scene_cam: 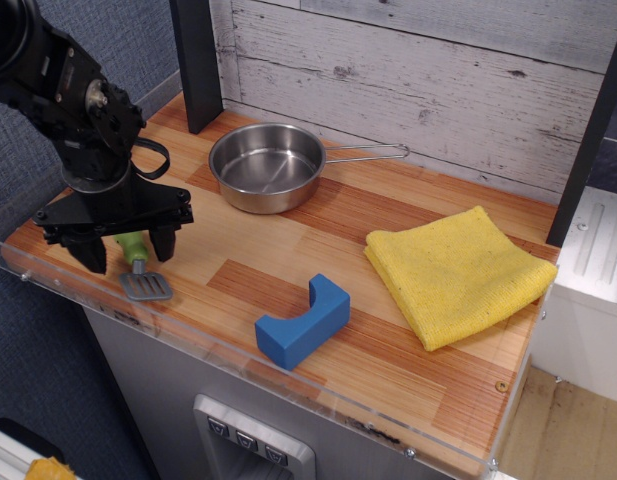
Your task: Pick up the spatula and place it in front of the table in front of the pot
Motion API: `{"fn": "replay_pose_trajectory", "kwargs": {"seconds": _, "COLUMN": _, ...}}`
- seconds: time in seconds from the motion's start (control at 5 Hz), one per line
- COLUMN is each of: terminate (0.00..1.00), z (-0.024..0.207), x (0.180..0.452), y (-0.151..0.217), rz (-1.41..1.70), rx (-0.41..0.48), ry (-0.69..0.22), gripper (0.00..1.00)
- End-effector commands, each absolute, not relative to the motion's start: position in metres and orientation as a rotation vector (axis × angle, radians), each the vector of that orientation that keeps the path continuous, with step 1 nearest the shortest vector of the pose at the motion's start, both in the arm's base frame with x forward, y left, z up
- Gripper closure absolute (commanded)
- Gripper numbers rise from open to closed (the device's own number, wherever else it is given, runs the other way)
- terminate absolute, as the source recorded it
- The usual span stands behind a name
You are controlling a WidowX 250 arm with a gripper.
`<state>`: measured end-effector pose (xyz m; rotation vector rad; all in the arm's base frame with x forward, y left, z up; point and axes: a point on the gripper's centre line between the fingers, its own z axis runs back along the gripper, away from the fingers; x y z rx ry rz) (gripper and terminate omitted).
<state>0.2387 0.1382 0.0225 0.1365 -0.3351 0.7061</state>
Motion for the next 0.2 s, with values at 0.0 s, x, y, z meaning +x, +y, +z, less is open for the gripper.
{"fn": "replay_pose_trajectory", "kwargs": {"seconds": 0.0, "terminate": 1.00, "z": 0.0518, "x": 0.2428, "y": 0.1276, "rz": 0.667, "rx": 0.136, "ry": -0.418, "gripper": 0.00}}
